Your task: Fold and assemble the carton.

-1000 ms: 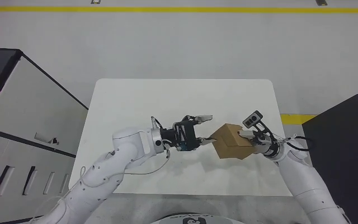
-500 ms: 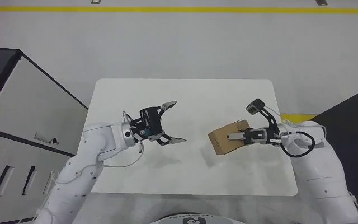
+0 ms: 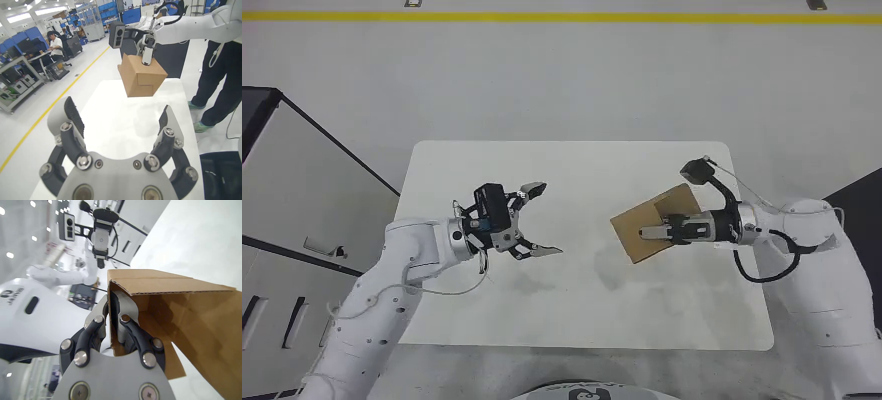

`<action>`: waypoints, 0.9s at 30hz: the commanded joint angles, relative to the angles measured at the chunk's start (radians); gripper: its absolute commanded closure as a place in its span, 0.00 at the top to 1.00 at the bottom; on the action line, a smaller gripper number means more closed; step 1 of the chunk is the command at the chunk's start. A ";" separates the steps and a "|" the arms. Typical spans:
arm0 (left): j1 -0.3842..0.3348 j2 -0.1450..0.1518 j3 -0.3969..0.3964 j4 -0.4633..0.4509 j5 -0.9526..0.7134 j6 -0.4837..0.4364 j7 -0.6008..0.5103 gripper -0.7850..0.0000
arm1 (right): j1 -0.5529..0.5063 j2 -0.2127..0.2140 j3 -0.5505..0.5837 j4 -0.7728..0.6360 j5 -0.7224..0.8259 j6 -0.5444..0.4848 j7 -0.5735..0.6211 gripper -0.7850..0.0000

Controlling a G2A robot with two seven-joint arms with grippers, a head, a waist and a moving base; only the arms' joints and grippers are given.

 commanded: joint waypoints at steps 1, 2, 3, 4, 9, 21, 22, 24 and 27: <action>-0.003 0.005 -0.025 0.030 -0.046 -0.023 -0.022 1.00 | 0.033 0.009 -0.034 -0.042 -0.175 -0.034 -0.034 0.00; -0.001 0.007 -0.031 0.040 -0.069 -0.035 -0.029 1.00 | 0.052 0.014 -0.056 -0.061 -0.240 -0.052 -0.052 0.00; -0.001 0.009 -0.041 0.051 -0.090 -0.046 -0.038 1.00 | 0.073 0.019 -0.083 -0.086 -0.324 -0.069 -0.069 0.00; -0.001 0.012 -0.050 0.059 -0.106 -0.057 -0.052 1.00 | 0.090 0.024 -0.110 -0.102 -0.381 -0.089 -0.089 0.00; 0.006 0.026 -0.059 0.053 -0.168 -0.057 -0.152 1.00 | 0.169 0.044 -0.262 -0.134 -0.592 -0.189 -0.189 0.00; 0.010 0.027 -0.063 0.062 -0.164 -0.053 -0.145 1.00 | 0.164 0.044 -0.292 -0.149 -0.649 -0.218 -0.218 0.00; 0.013 0.028 -0.068 0.075 -0.158 -0.057 -0.135 1.00 | 0.170 0.043 -0.312 -0.145 -0.670 -0.227 -0.227 0.00; 0.010 0.034 -0.069 0.087 -0.129 -0.057 -0.111 1.00 | 0.192 0.038 -0.363 -0.133 -0.703 -0.253 -0.253 0.00; 0.002 0.048 -0.061 0.112 -0.072 -0.057 -0.055 1.00 | 0.238 0.025 -0.443 -0.102 -0.757 -0.275 -0.275 0.00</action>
